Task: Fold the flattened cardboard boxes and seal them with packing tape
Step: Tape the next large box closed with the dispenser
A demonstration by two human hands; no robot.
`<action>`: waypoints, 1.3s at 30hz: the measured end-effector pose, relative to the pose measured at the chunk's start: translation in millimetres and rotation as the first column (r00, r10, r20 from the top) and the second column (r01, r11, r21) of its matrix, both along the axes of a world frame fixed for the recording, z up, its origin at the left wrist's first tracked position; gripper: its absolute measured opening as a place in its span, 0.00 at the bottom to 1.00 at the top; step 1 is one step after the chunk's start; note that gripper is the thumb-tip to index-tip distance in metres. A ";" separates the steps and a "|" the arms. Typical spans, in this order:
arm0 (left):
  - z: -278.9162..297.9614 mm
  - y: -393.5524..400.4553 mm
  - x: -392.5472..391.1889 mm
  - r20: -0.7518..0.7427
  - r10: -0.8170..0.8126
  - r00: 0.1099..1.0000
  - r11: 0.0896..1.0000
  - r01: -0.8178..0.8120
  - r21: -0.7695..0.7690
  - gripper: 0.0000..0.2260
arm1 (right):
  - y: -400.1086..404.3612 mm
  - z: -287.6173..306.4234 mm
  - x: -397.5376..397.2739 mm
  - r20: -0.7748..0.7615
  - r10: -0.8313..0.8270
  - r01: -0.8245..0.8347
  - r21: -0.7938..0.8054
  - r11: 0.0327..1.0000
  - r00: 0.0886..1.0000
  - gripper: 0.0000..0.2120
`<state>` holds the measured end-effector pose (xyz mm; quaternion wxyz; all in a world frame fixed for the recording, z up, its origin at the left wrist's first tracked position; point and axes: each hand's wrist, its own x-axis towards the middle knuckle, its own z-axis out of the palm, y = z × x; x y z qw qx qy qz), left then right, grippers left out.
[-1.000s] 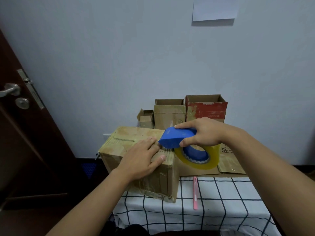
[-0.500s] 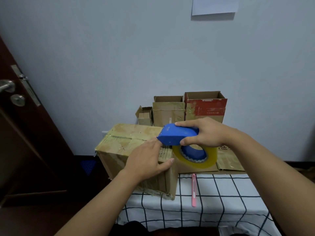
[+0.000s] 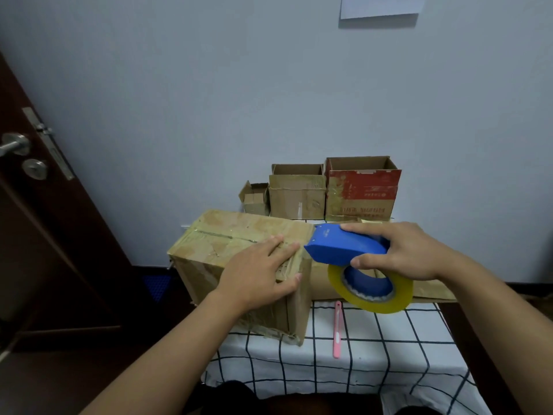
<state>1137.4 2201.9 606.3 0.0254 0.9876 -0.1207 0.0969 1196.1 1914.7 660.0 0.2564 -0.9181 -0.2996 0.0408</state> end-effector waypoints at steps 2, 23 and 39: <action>1.5 -1.7 -2.1 0.018 0.002 1.000 1.000 -0.002 -0.002 0.37 | 3.0 -6.8 -2.5 0.010 0.002 -0.002 -0.023 1.000 1.000 0.27; 5.0 17.5 4.9 -0.066 -0.145 0.987 0.989 0.145 -0.015 0.30 | 47.2 -99.2 -54.3 -0.093 -0.171 0.194 0.419 0.887 0.981 0.33; 5.8 15.1 10.2 -0.096 -0.109 0.989 0.994 0.111 0.020 0.29 | 24.6 -99.1 -89.8 -0.051 -0.273 0.278 0.226 0.934 0.961 0.33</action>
